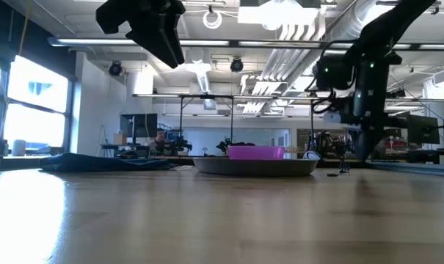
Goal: Set table place
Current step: Put the blue fork to the right of the gray plate
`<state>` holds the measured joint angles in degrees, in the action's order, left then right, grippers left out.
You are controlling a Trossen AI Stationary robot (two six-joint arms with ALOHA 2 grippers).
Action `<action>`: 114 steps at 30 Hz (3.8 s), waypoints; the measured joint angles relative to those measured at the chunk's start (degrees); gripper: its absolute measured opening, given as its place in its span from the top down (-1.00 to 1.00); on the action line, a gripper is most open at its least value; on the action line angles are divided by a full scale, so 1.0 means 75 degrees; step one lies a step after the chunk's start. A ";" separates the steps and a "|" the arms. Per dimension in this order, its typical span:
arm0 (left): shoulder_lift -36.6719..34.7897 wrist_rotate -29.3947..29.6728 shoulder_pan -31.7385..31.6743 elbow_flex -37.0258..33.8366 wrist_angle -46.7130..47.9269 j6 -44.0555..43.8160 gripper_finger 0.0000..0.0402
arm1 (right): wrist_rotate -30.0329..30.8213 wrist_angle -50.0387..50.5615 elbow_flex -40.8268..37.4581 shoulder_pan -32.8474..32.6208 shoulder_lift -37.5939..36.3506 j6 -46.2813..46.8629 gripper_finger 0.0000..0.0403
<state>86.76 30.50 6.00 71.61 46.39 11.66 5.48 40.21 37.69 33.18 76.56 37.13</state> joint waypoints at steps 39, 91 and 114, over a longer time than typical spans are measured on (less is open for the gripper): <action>0.0000 -0.0009 0.0000 0.0000 0.0003 -0.0024 0.29 | -0.0006 -0.2203 0.0020 0.1167 0.0934 -0.1453 1.00; 0.0000 0.0023 0.0000 0.0000 0.0000 0.0009 0.29 | 0.0424 -0.1475 -0.0286 -0.1389 0.0866 -0.0539 1.00; 0.0000 0.0023 0.0000 0.0000 -0.0012 0.0019 0.29 | 0.1442 0.0606 0.0017 -0.0877 -0.0424 -0.0614 1.00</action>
<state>86.76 30.67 6.00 71.61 46.30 11.80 16.29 44.75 37.82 26.61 73.38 32.52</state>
